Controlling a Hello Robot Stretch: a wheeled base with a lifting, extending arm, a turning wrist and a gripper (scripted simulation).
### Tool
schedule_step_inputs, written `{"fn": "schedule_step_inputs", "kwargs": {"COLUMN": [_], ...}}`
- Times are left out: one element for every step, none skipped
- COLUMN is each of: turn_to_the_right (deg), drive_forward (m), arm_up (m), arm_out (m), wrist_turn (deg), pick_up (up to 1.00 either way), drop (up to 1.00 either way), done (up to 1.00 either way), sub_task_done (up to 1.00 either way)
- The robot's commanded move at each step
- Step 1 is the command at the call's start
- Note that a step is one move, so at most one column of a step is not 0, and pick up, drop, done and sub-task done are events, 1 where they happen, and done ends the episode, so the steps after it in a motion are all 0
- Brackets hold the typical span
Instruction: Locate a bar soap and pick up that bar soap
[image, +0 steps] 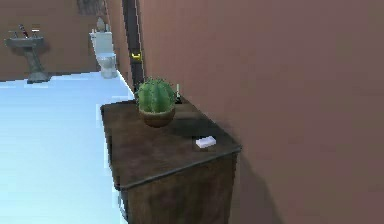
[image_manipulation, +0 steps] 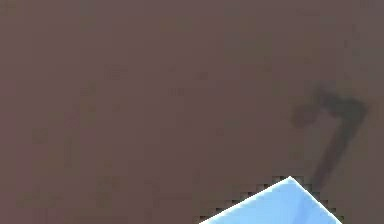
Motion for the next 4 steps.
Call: {"fn": "schedule_step_inputs", "kwargs": {"turn_to_the_right": [18.0, 0.0, -45.0, -45.0], "drive_forward": [0.0, 0.4, 0.0, 0.0], "arm_up": [0.0, 0.0, 0.0, 0.0], "arm_out": [0.0, 0.0, 0.0, 0.0], "wrist_turn": [0.0, 0.0, 0.0, 0.0], "pick_up": [0.0, 0.0, 0.0, 0.0], "drop": [0.0, 0.0, 0.0, 0.0], "done": [0.0, 0.0, 0.0, 0.0], "sub_task_done": [0.0, 0.0, 0.0, 0.0]}}
